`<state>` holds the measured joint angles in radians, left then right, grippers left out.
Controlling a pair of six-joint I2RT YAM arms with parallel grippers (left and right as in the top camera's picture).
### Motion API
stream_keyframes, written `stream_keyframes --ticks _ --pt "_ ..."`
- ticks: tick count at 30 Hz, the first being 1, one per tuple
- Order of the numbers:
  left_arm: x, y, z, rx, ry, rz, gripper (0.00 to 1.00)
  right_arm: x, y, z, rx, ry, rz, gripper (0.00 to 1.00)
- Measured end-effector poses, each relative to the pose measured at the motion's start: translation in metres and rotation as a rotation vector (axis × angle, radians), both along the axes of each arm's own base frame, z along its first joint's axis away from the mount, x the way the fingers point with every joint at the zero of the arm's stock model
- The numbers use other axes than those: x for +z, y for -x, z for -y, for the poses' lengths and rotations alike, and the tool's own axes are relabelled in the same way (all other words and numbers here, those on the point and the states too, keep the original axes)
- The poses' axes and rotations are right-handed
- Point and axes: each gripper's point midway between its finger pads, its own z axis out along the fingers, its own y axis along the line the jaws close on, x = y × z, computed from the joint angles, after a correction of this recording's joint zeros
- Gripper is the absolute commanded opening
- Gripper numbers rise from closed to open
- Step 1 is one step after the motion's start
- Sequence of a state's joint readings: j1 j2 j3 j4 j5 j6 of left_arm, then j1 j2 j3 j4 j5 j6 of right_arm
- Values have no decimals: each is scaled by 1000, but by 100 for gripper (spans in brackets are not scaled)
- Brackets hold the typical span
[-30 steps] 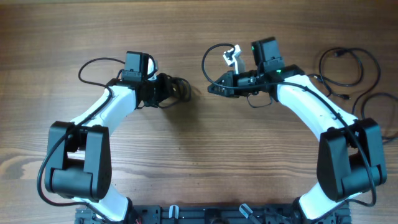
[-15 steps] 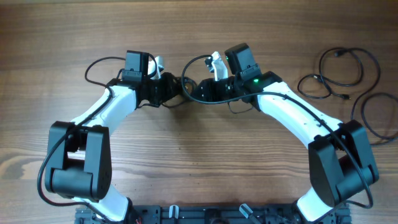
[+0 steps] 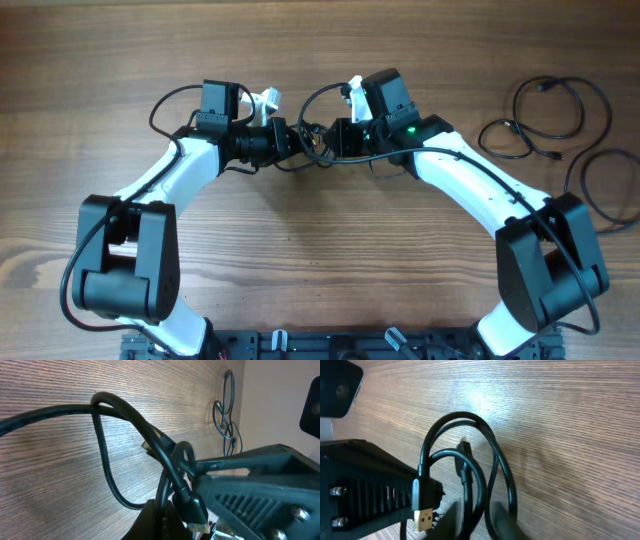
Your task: Untangle cables
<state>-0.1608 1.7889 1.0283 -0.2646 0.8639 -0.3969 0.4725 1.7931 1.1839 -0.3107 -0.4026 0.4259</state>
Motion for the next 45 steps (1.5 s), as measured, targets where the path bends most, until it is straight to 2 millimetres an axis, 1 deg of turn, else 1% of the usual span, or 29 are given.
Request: stream_keyframes --ticks 2,6,7,9,11,13,14,17,24,27,28,32,36,39,42,45 --pt "0 0 0 -1 2 0 4 -1 1 0 2 3 -4 4" --pt "1 1 1 -5 6 -1 4 -4 5 2 1 12 -25 4" --pt "1 1 2 -7 7 -1 4 -4 6 3 0 14 -30 5" --pt "1 1 2 -8 9 -1 4 -4 6 2 -4 11 -35 15" --pt "1 1 2 -8 9 -1 4 -4 7 1 -3 3 -45 17" --pt "1 1 2 -8 8 0 4 -5 11 1 -3 -7 -68 16" --pt "1 1 2 -8 8 1 4 -5 12 0 -5 -12 -78 11" --pt "1 1 2 -10 8 2 4 -5 14 0 -23 -24 -104 4" --pt "1 1 2 -9 7 3 4 -2 15 -1 -19 -58 -127 4" --pt "-1 -1 0 3 -9 5 4 6 14 0 7 -132 -152 4" --pt "-5 -2 -3 26 -30 -13 4 12 16 -1 32 -177 -165 5" --pt "-22 -5 -16 157 -136 -107 4 29 35 -14 207 -294 -160 4" --pt "-24 -8 -23 212 -163 -131 4 32 46 -19 298 -318 -133 4" --pt "-26 -9 -25 230 -174 -141 4 28 48 -18 302 -307 -134 4" --pt "-29 -9 -30 248 -196 -147 4 15 46 -10 219 -241 -188 4" --pt "-32 -11 -41 280 -216 -161 4 -3 46 2 126 -140 -240 4"
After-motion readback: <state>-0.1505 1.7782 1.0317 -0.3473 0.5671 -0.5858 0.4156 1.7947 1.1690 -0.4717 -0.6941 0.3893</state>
